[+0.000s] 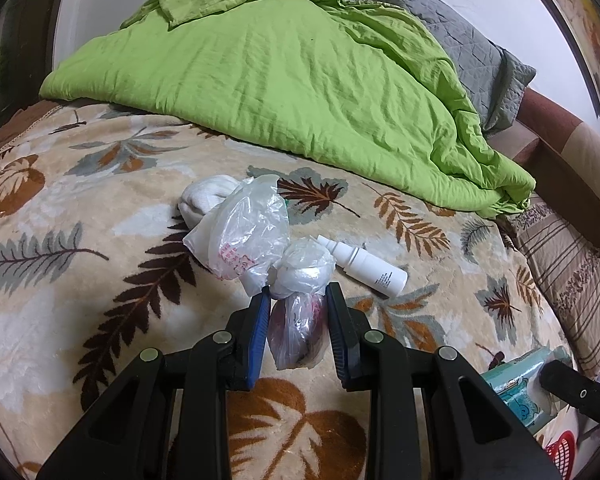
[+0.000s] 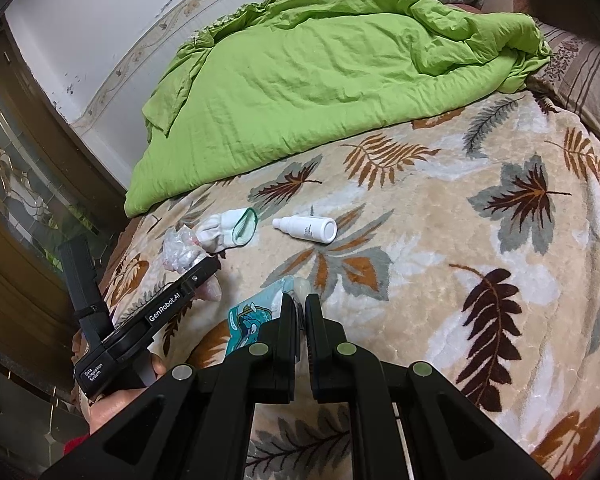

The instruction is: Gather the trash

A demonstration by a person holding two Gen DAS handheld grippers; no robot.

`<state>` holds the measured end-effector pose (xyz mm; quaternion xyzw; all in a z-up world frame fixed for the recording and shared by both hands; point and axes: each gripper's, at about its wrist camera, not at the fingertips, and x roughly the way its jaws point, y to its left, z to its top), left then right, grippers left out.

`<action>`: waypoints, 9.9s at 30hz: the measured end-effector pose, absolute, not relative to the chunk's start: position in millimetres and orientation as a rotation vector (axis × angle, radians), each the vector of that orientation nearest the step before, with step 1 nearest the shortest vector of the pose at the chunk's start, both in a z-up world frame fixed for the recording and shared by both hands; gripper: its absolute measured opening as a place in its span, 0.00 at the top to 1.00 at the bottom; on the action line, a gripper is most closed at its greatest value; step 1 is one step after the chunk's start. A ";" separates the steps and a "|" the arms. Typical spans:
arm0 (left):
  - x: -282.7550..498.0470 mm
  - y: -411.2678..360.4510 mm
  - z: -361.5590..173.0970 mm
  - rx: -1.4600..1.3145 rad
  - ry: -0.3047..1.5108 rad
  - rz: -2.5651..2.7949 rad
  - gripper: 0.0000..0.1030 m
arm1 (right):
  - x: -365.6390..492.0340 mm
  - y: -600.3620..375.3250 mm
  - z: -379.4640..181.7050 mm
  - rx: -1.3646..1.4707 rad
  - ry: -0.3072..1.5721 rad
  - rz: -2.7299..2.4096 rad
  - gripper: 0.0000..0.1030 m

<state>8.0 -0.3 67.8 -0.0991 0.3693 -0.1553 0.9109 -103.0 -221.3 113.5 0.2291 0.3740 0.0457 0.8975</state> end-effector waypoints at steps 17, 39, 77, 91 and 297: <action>9.4 1.2 69.6 -0.210 0.763 -0.336 0.74 | -100.5 -220.1 113.8 0.470 0.775 0.087 0.94; 2.1 0.4 68.7 -0.161 0.752 -0.336 0.74 | -120.2 -232.1 123.6 0.499 0.730 0.087 0.94; -223.0 -225.1 133.2 0.297 0.673 -0.926 0.74 | -404.7 -406.2 150.9 0.637 0.509 -0.290 0.94; -287.1 -298.7 118.4 0.414 0.710 -1.087 0.74 | -465.1 -443.5 139.9 0.665 0.486 -0.424 0.94; -215.4 -119.1 131.2 0.150 0.636 -0.709 0.71 | -340.2 -313.7 122.5 0.409 0.715 -0.211 0.68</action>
